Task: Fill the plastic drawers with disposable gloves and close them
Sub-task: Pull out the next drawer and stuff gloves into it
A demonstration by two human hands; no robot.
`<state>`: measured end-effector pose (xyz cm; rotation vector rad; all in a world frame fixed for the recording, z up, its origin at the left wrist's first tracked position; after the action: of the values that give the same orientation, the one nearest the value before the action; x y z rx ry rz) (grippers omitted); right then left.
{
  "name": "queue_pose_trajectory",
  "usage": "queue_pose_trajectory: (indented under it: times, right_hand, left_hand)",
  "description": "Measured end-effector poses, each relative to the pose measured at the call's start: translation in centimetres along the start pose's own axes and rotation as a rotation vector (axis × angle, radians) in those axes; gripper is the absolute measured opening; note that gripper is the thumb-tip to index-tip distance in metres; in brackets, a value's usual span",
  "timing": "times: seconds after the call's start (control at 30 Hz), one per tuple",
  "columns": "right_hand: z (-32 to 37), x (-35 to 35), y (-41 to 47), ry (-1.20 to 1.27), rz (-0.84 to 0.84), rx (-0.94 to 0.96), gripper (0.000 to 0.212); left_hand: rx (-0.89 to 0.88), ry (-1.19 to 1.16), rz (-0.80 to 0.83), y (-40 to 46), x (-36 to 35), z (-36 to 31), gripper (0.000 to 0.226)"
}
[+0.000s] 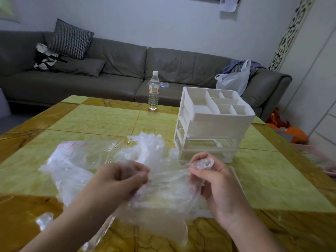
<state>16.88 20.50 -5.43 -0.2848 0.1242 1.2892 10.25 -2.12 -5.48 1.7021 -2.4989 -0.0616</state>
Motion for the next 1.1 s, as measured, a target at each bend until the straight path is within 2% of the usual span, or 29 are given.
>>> queue_pose_trajectory:
  times: [0.07, 0.13, 0.2, 0.27, 0.37, 0.47, 0.7, 0.77, 0.9, 0.97, 1.0, 1.07, 1.1]
  right_hand:
    - [-0.2, -0.2, -0.1, -0.02, -0.033, -0.003, 0.023]
    - [-0.4, -0.6, -0.2, -0.081, -0.042, -0.004, 0.019]
    - [-0.3, -0.8, -0.3, -0.156, -0.015, -0.019, 0.01]
    - [-0.2, -0.7, -0.3, -0.185, -0.01, -0.033, 0.011]
    - [0.1, 0.2, -0.1, -0.141, -0.131, -0.039, 0.014]
    - [0.4, 1.1, 0.2, -0.105, -0.252, 0.004, 0.013]
    - [0.5, 1.8, 0.4, -0.052, -0.346, 0.065, 0.009]
    - [0.8, 1.7, 0.4, 0.026, -0.345, 0.048, 0.013]
    - [0.4, 0.6, 0.1, 0.385, -0.19, -0.143, 0.047]
    - [-0.5, -0.3, -0.4, 0.365, -0.014, -0.272, 0.068]
    - [-0.9, -1.1, -0.7, 0.285, 0.111, -0.307, 0.07]
    - [-1.4, -2.8, -1.5, 0.057, 0.277, -0.273, 0.047]
    - [-1.5, -3.3, -1.7, -0.022, 0.281, -0.219, 0.032]
  left_hand:
    - [0.161, -0.239, 0.01, -0.2, -0.3, 0.2, 0.033]
    - [0.205, -0.252, 0.115, -0.5, -0.8, 0.3, 0.036]
    - [0.157, -0.15, 0.148, -0.5, -0.9, 0.6, 0.034]
    - [0.088, -0.025, 0.125, -0.3, -0.8, 0.8, 0.027]
    - [0.002, 0.085, 0.102, -0.2, -0.8, 0.4, 0.024]
    - [-0.009, 0.097, 0.118, -0.2, -1.0, -0.1, 0.018]
    - [-0.069, 0.091, 0.115, -0.2, -1.1, -0.3, 0.007]
    - [-0.093, 0.065, 0.089, -0.3, -1.0, -0.5, 0.005]
    - [-0.239, 0.05, -0.147, -0.5, -0.9, -0.6, 0.019]
    - [-0.281, 0.022, -0.263, -0.7, -1.2, -0.6, 0.01]
    - [-0.282, 0.0, -0.293, -0.9, -1.5, -0.7, 0.004]
    - [-0.266, -0.041, -0.307, -1.2, -2.2, -0.4, 0.013]
    - [-0.255, -0.065, -0.286, -1.2, -2.5, -0.3, 0.015]
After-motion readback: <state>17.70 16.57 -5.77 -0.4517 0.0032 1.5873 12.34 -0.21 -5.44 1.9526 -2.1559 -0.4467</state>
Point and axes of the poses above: each hand's wrist, its own y-axis towards the middle knuckle, its own x-axis out of the back of the hand, z = x × y, the point moved 2 cm from there along y, towards the middle knuckle, and after that the axes turned 9 degrees about -x, right-handed, at the moved point
